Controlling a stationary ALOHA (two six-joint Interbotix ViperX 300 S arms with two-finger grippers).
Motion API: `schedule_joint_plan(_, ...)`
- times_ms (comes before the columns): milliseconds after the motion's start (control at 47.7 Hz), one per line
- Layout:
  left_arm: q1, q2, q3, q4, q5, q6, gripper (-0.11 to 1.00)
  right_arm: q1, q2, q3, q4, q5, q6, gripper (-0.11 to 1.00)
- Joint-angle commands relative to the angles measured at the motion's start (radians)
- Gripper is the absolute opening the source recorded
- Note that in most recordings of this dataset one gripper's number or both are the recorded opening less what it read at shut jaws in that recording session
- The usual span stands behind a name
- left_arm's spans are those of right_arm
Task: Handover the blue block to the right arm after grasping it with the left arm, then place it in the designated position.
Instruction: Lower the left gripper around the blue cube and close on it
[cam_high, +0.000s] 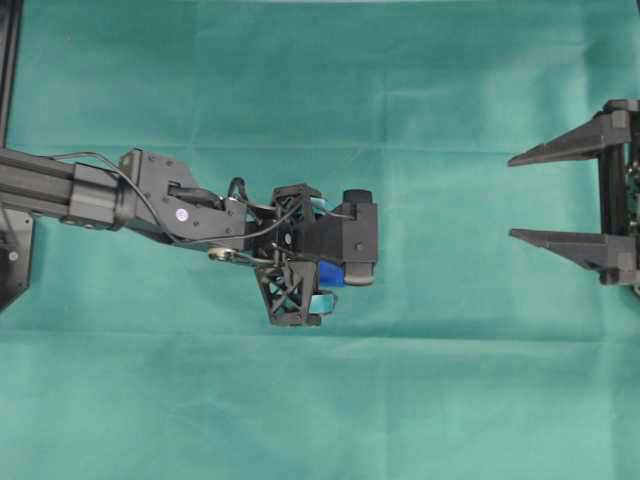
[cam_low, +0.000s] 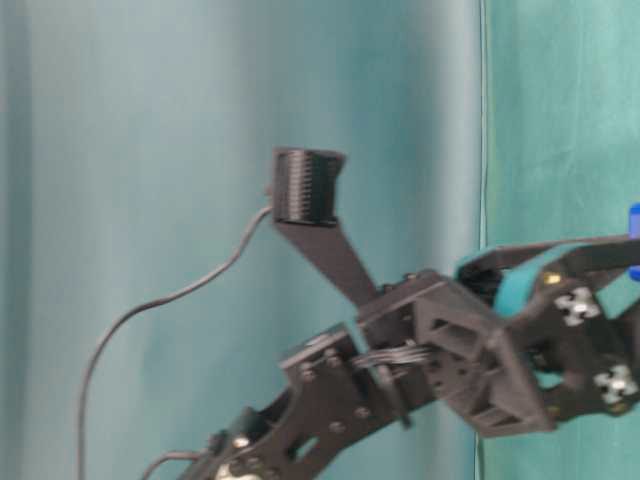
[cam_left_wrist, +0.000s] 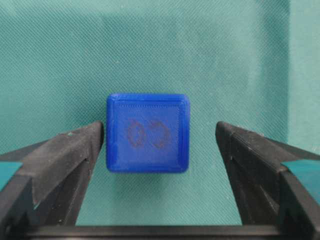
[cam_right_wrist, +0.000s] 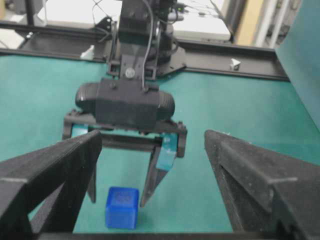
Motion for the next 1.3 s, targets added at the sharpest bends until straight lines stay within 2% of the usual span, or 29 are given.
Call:
schedule_joint_plan(0, 0.000, 0.003, -0.011, 0.002, -0.021, 0.000, 0.99, -0.003, 0.006, -0.023, 0.000, -0.006, 0.000, 0.95)
schedule_joint_plan(315, 0.000, 0.023, -0.012, 0.002, -0.048, -0.008, 0.99, -0.003, 0.008, -0.020, 0.000, -0.005, 0.000, 0.95)
schedule_joint_plan(398, 0.000, 0.023, -0.012, 0.002, -0.041, -0.009, 0.95, -0.003, 0.008, -0.020, -0.002, -0.003, 0.000, 0.95)
schedule_joint_plan(461, 0.000, 0.023, -0.014, 0.002, -0.029, -0.009, 0.86, -0.002, 0.008, -0.023, -0.002, -0.002, 0.000, 0.95)
schedule_joint_plan(587, 0.005, 0.023, -0.015, 0.002, 0.003, -0.008, 0.52, -0.003, 0.008, -0.023, -0.002, -0.002, 0.000, 0.95)
schedule_joint_plan(629, 0.008, 0.025, -0.015, 0.002, 0.009, -0.008, 0.46, -0.003, 0.008, -0.023, -0.002, -0.002, 0.000, 0.95)
schedule_joint_plan(1279, 0.017, 0.002, -0.031, 0.003, 0.006, -0.006, 0.47, -0.003, 0.008, -0.023, -0.002, -0.002, -0.002, 0.94)
